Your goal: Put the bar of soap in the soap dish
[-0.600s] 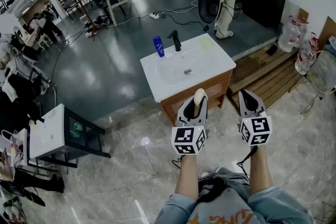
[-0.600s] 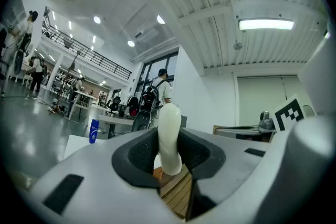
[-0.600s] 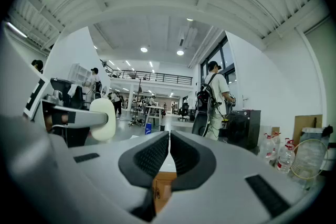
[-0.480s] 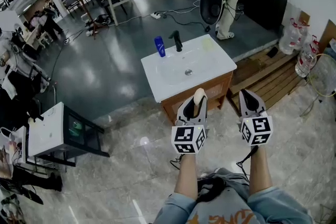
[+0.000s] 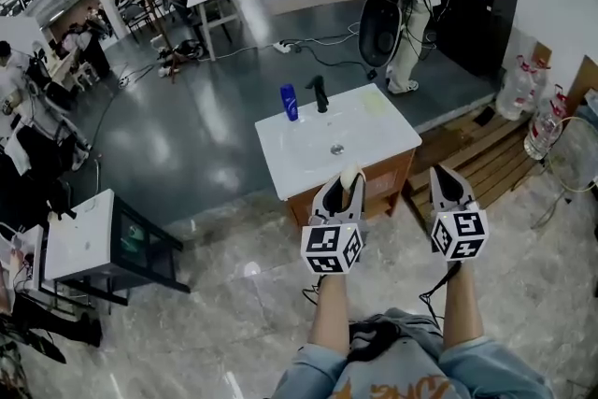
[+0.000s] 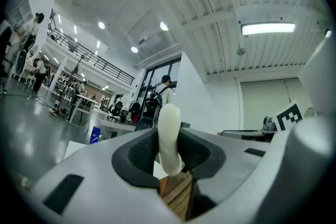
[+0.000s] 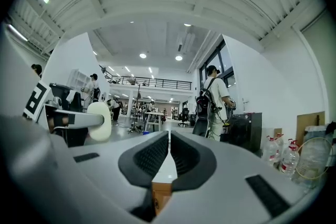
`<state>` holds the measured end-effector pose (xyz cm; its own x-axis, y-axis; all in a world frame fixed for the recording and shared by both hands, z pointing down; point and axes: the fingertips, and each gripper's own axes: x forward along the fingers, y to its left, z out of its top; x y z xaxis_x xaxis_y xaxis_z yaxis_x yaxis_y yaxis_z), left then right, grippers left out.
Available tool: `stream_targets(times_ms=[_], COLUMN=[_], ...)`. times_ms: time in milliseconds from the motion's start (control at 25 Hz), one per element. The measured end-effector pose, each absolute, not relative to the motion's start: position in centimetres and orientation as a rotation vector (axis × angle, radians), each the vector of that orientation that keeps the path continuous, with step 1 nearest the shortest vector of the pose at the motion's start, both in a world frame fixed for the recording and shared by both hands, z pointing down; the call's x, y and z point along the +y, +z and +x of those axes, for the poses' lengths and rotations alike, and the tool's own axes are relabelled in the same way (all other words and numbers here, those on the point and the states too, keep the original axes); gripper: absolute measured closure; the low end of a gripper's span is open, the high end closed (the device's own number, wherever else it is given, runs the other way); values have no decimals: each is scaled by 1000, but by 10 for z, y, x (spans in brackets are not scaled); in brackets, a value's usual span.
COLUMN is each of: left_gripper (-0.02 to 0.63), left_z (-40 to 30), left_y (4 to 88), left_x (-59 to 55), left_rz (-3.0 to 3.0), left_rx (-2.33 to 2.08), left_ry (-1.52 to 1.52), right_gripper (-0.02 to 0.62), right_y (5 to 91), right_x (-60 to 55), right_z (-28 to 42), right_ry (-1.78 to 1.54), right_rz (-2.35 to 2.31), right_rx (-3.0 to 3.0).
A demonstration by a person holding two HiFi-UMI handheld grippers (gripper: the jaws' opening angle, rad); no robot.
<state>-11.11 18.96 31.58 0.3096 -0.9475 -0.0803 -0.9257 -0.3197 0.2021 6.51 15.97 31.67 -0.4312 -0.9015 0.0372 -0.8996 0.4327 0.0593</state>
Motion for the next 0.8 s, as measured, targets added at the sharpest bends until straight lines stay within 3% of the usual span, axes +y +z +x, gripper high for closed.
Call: stream_targets(times_ms=[800], left_gripper=[485], left_z=[-104], left_y=[292], left_x=[164], left_rz=[2534], left_rx=[-1736], left_ry=[-284], right_gripper=[562], right_y=[315], right_x=[132], right_z=[99], right_ry=[-14], right_rz=[1703], right_rx=[-2637])
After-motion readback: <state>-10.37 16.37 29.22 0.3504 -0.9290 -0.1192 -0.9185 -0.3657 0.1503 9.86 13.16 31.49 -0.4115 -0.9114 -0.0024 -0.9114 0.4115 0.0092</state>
